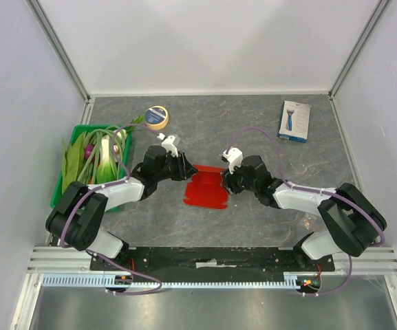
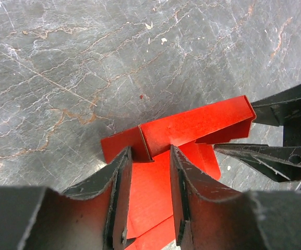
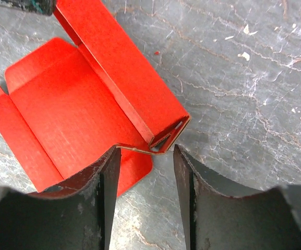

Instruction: Fold the paper box

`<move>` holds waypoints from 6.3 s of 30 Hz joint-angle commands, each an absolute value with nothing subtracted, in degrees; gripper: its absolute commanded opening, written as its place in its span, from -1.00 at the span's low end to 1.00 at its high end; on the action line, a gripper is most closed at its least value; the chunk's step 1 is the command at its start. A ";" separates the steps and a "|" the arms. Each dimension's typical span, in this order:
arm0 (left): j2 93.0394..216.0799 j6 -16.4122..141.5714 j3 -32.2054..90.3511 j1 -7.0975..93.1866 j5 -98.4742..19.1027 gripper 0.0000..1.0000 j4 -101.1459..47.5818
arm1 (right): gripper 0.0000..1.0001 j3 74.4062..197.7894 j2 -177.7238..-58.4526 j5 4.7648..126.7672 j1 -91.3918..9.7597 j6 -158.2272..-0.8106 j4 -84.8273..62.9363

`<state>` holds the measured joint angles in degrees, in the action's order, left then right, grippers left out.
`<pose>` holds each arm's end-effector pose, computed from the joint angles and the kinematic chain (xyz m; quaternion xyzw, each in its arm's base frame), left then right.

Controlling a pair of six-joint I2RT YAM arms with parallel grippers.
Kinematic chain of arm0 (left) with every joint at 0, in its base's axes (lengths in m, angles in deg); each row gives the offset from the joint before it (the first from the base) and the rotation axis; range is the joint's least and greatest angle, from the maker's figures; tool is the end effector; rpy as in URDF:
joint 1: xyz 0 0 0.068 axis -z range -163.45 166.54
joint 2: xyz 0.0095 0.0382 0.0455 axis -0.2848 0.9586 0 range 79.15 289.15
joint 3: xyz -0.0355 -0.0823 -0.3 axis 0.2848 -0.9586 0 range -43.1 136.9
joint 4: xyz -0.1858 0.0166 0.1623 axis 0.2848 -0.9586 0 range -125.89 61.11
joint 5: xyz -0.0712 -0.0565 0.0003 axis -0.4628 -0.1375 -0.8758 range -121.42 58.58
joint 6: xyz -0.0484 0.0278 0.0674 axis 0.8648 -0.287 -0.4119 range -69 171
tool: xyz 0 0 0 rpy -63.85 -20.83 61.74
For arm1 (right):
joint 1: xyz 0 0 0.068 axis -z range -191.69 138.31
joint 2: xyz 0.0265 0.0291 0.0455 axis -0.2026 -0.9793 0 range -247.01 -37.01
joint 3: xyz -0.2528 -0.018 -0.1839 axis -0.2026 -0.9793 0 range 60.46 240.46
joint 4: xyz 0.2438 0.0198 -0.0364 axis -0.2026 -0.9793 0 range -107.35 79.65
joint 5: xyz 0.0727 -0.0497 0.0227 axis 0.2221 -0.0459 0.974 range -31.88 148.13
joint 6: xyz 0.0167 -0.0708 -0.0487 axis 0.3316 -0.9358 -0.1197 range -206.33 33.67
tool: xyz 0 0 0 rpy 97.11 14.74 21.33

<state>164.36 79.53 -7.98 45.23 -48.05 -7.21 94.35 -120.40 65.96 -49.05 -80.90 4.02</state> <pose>0.2687 -0.1723 0.2096 0.0751 0.8499 -0.3516 0.3853 0.2347 0.1923 0.1944 -0.2738 0.8427 0.2241 0.4058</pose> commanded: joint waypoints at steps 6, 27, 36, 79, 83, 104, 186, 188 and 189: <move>163.88 80.79 -9.08 45.55 -48.65 -0.23 -7.44 | -0.11 92.63 -120.94 67.34 -49.22 -83.17 18.74; 164.76 80.27 -8.91 45.55 -48.12 -0.24 -7.79 | 0.42 90.34 -100.30 55.15 -39.48 -66.91 0.83; 165.20 80.18 -8.82 45.55 -47.95 -0.23 -7.79 | 0.02 97.46 -114.67 57.93 -37.35 -77.62 -5.51; 146.05 79.56 -12.78 46.43 -42.59 0.49 -10.78 | 0.39 90.08 -113.40 58.65 -46.49 -79.22 14.71; 153.12 78.51 -3.83 46.52 -42.76 0.44 -16.12 | 0.45 90.61 -108.91 56.63 -42.83 -73.00 9.26; 182.33 66.21 17.81 48.71 -66.76 0.04 -19.31 | -0.25 94.92 -122.26 70.07 -35.59 -73.14 6.34; 167.22 104.70 -27.72 63.13 -28.79 -0.96 6.27 | -0.24 88.59 -120.85 63.67 -57.92 -72.97 21.47; 167.22 104.79 -28.15 63.13 -28.18 -0.96 6.53 | -0.24 89.03 -120.94 62.26 -58.27 -73.76 22.25; 167.31 104.79 -28.24 63.13 -28.17 -0.96 6.71 | -0.24 89.12 -121.12 61.65 -58.36 -74.11 22.43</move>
